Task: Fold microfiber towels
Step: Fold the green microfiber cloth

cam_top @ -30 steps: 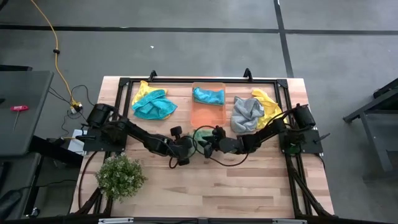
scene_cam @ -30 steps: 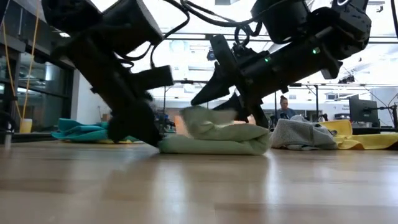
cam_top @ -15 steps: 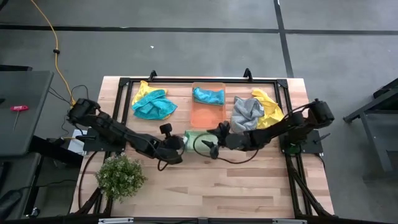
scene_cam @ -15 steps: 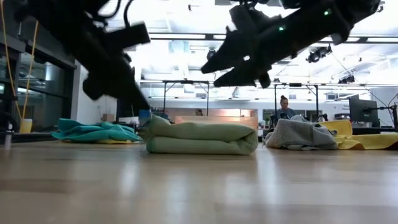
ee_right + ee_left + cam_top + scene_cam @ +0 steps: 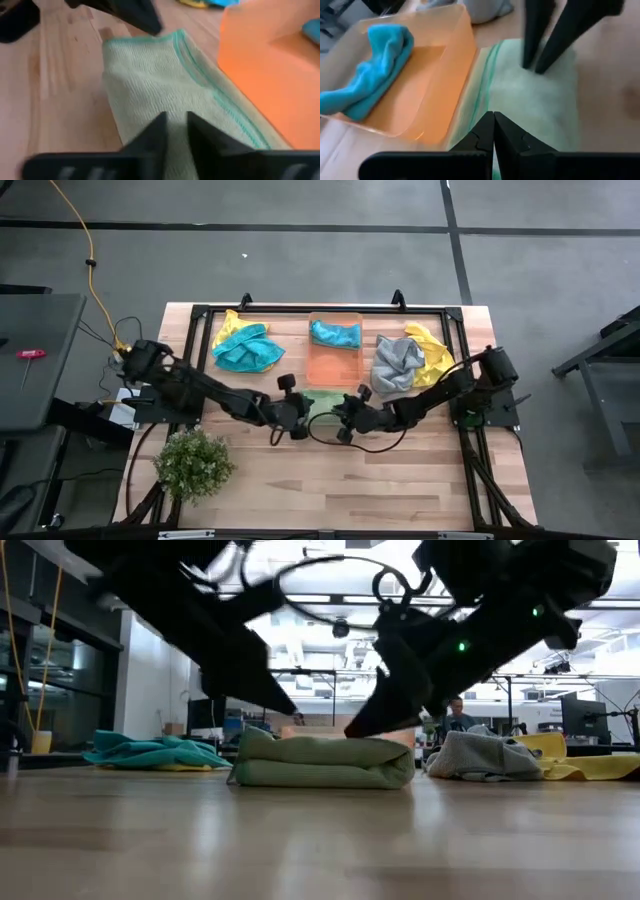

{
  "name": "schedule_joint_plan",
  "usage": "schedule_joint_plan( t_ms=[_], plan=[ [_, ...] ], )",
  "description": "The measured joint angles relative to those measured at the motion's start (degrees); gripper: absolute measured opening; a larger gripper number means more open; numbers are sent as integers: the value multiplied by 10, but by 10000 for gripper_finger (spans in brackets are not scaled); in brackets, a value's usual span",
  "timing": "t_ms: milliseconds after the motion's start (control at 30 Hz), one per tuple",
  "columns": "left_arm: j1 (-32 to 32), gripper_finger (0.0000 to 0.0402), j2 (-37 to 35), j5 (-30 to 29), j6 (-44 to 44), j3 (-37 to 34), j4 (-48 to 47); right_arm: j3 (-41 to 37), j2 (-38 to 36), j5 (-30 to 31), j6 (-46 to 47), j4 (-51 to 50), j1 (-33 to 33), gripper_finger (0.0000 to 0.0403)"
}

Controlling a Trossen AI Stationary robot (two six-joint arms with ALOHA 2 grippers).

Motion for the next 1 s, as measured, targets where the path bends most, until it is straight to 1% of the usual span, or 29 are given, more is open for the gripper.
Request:
schedule_joint_plan(
  t_ms=[33,67,100,167,267,367,467,567,667,800,867,1000],
  plan=[
    [6,0,9,2,0,-1,-1,0,4,0,0,-1,0,21],
    [10,0,17,6,-1,-2,-3,0,4,-1,-4,-9,2,12],
    [14,0,28,19,-2,-2,2,0,4,0,-4,-19,4,14],
    [20,0,48,42,-7,-1,0,0,4,0,-4,-28,10,31],
    [24,0,78,59,-13,-1,5,0,4,-7,-11,-53,19,46],
    [24,0,98,50,-16,1,11,0,3,-13,-14,-74,26,42],
    [24,0,101,44,-17,1,11,0,3,-14,-23,-79,31,31],
    [21,0,85,42,-17,0,-5,0,-6,-14,-40,-82,33,23],
    [20,0,63,41,-17,-2,-28,0,-32,-15,-55,-101,34,21],
    [19,0,30,31,-19,-2,-83,0,-86,-15,-46,-173,35,21],
    [15,0,13,24,-21,-2,-114,0,-116,-13,-19,-219,35,21],
    [-6,0,-45,-4,-30,-1,-157,0,-172,-13,57,-312,31,28]
  ],
)
